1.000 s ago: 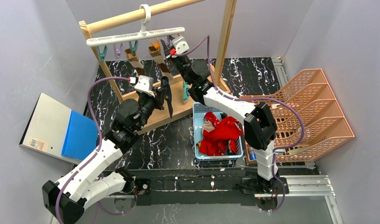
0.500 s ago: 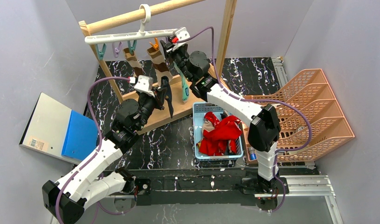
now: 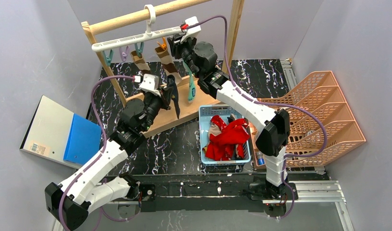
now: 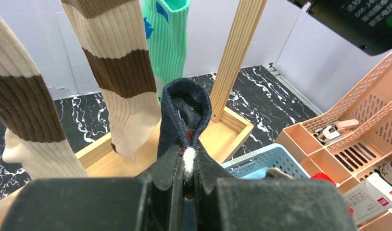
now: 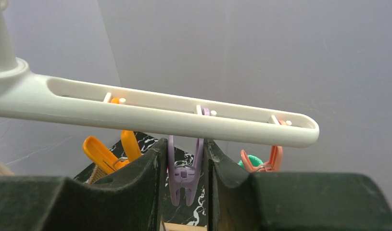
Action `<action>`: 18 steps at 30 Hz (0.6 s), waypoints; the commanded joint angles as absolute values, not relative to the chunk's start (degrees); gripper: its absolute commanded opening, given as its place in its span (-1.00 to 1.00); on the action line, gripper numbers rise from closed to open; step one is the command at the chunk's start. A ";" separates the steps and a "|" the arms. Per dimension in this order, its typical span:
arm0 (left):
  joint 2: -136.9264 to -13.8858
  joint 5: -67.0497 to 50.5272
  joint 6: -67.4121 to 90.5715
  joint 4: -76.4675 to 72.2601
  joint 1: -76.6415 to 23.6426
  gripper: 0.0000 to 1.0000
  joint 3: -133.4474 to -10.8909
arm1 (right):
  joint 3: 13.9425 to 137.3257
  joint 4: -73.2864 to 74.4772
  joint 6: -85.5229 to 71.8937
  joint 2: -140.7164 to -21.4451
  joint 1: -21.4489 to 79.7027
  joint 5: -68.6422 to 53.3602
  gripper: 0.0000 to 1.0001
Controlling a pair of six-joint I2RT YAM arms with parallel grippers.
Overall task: Clip the socks to the hanger
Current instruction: Open the clamp at the hanger.
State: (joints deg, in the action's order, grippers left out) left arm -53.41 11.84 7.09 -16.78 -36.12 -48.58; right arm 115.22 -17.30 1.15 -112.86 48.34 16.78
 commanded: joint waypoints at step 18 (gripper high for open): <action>-64.11 20.15 9.35 -26.02 -35.86 -1.00 -57.26 | 116.08 -13.56 -6.00 -107.93 48.39 24.66 -0.97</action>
